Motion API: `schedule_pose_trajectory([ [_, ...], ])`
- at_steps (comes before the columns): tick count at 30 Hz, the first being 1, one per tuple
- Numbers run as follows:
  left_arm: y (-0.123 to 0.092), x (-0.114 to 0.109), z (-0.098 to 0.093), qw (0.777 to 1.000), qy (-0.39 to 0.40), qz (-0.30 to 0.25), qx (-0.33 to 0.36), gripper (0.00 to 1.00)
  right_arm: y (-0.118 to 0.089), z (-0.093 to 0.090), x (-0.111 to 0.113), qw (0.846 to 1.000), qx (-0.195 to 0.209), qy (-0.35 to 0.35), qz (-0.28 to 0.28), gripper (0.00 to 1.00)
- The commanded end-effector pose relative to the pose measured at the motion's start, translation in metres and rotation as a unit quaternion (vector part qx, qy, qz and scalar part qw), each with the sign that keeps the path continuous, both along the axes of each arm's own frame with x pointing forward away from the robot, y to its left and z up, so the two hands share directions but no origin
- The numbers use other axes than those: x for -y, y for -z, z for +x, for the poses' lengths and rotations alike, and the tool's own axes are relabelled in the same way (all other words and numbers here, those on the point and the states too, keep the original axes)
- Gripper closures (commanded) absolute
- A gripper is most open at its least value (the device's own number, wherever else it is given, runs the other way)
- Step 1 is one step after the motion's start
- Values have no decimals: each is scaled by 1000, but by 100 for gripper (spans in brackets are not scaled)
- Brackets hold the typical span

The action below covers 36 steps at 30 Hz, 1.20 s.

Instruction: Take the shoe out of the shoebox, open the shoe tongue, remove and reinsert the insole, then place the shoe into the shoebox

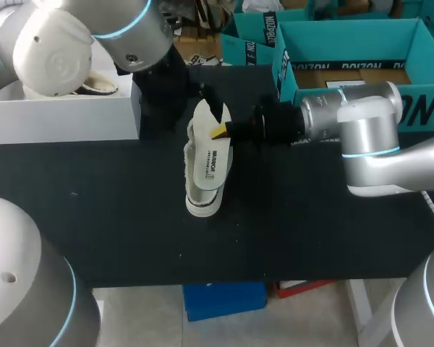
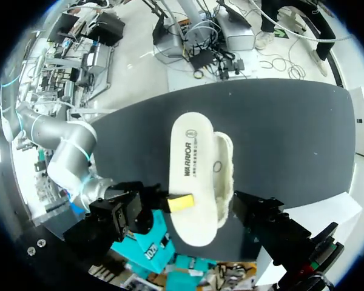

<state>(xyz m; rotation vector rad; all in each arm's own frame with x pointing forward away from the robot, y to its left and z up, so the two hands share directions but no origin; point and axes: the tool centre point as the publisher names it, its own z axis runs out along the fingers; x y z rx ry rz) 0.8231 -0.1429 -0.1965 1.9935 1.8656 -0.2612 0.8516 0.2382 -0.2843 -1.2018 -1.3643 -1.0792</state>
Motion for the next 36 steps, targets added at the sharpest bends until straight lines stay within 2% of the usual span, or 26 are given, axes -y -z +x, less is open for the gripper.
schedule_pose_trajectory([
  [1, 13, -16, 3, 961, 9, -272, -51, 0, 0, 0, -1, 1000, 0, 0, -1, 100],
  [23, 13, -16, 3, 961, 9, -272, -51, 0, 0, 0, -1, 1000, 0, 0, -1, 100],
  [25, 19, -14, 2, 953, 10, -296, -63, 0, 0, 0, -1, 1000, 0, 0, -1, 100],
  [29, 29, -11, 5, 920, 6, -377, -108, 0, 0, 0, -1, 1000, 0, 0, -1, 100],
  [36, 38, -9, 14, 901, -4, -426, -83, 0, 0, 0, -1, 1000, 0, 0, -1, 100],
])
